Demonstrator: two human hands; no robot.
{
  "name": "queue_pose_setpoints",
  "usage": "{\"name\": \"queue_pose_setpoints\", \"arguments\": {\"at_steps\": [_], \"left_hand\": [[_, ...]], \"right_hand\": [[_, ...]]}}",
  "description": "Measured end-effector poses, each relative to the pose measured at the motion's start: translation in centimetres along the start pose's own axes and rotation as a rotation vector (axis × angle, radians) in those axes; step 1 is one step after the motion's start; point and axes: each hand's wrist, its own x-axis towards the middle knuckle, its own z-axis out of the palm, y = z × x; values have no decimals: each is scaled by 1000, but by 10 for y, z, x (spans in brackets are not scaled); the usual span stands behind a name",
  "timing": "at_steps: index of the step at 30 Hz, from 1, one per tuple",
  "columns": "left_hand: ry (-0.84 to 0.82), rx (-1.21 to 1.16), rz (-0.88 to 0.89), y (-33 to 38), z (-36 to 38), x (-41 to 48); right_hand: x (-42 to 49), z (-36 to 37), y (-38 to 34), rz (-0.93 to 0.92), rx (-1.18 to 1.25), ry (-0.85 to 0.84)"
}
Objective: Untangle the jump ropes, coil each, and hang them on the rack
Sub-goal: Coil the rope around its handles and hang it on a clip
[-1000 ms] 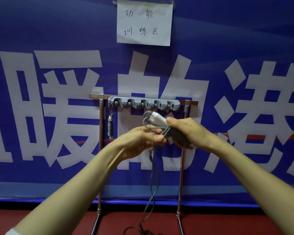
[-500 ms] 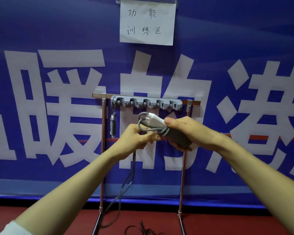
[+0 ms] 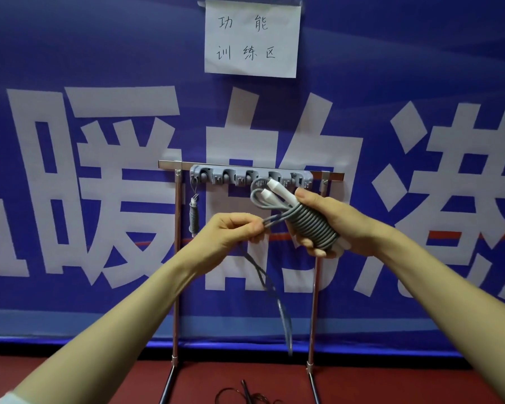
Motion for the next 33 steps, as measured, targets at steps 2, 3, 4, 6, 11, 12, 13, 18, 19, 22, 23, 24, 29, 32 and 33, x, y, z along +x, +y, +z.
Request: {"name": "queue_pose_setpoints", "arguments": {"at_steps": [2, 3, 4, 6, 11, 12, 13, 18, 19, 22, 23, 24, 29, 32, 33], "left_hand": [[27, 121, 101, 1, -1, 0], [50, 181, 158, 1, -1, 1], [74, 243, 218, 0, -2, 2], [97, 397, 341, -3, -6, 7], [-58, 647, 429, 3, -11, 16], [-128, 689, 443, 9, -11, 19], [-180, 755, 466, 17, -11, 22], [-184, 1225, 679, 43, -8, 23], [-124, 1310, 706, 40, -5, 20], [116, 1339, 626, 26, 0, 11], [193, 1226, 533, 22, 1, 7], [239, 1065, 411, 17, 3, 5], [62, 41, -369, 16, 21, -7], [-36, -343, -579, 16, 21, 0], [-61, -445, -599, 16, 22, 4]], "right_hand": [[-1, 2, 2, 5, 17, -55], [-2, 4, 2, 13, 33, -90], [-2, 6, 3, 34, 59, -129], [-1, 10, 3, 110, 117, -224], [0, 13, -1, 302, 81, -522], [2, 13, -1, 336, 24, -549], [4, 14, 0, 370, -36, -558], [11, 9, 9, 376, -195, -372], [12, 9, 11, 304, -266, -285], [15, 15, 13, 35, -599, 48], [16, 16, 15, -27, -737, 163], [16, 16, 17, -70, -930, 277], [21, 10, 35, -362, -1570, 690], [25, 5, 39, -510, -1630, 774], [27, 3, 39, -565, -1659, 792]]}}
